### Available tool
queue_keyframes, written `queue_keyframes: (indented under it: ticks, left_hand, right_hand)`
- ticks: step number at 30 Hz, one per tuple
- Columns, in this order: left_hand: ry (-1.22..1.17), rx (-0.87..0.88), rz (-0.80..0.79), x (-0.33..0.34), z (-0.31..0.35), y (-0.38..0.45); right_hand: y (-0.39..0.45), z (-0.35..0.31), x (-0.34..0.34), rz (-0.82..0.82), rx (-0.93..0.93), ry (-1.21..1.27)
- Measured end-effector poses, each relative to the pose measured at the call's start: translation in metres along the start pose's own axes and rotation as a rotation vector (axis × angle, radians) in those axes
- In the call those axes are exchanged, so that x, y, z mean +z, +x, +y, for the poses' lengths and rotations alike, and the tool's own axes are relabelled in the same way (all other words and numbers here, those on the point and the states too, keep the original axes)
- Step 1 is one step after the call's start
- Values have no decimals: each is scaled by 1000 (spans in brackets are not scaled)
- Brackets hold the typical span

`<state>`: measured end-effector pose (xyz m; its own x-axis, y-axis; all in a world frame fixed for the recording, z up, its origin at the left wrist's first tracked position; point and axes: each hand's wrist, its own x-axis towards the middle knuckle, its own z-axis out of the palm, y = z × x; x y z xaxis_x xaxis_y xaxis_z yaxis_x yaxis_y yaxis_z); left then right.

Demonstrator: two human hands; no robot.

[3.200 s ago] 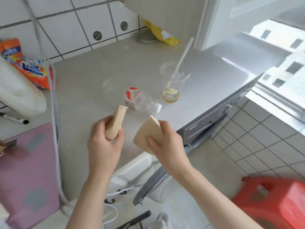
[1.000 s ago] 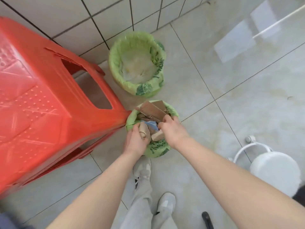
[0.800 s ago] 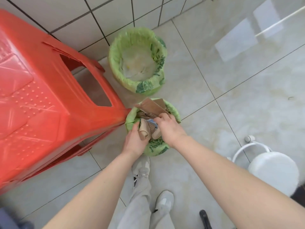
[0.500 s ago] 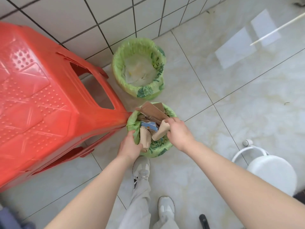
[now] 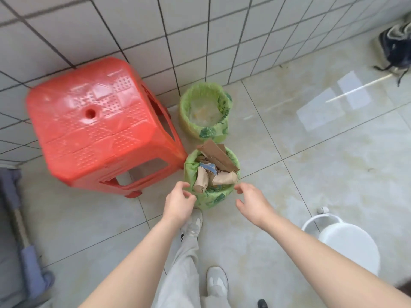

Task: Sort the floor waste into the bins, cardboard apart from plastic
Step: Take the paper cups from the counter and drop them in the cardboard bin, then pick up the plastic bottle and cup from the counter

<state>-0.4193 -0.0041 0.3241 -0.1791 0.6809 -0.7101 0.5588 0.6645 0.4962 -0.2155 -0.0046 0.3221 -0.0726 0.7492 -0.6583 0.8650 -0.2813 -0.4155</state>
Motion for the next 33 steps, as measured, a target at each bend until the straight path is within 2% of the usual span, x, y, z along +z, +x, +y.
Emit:
queue_keyframes:
  ticks: [4, 10, 16, 24, 33]
  left_hand:
    - [-147, 26, 92, -35, 4, -92]
    - [-413, 31, 274, -102, 2, -226]
    - [-585, 90, 489, -182, -35, -339]
    - [-738, 26, 926, -315, -127, -468]
    - [-784, -120, 1288, -421, -265, -585]
  right_hand:
    - [-81, -43, -19, 79, -41, 169]
    - [-204, -135, -55, 97, -187, 303]
    - [-298, -248, -49, 28, -418, 242]
    - [-396, -430, 20, -159, -760, 118]
    - [-514, -596, 148, -402, -1030, 99]
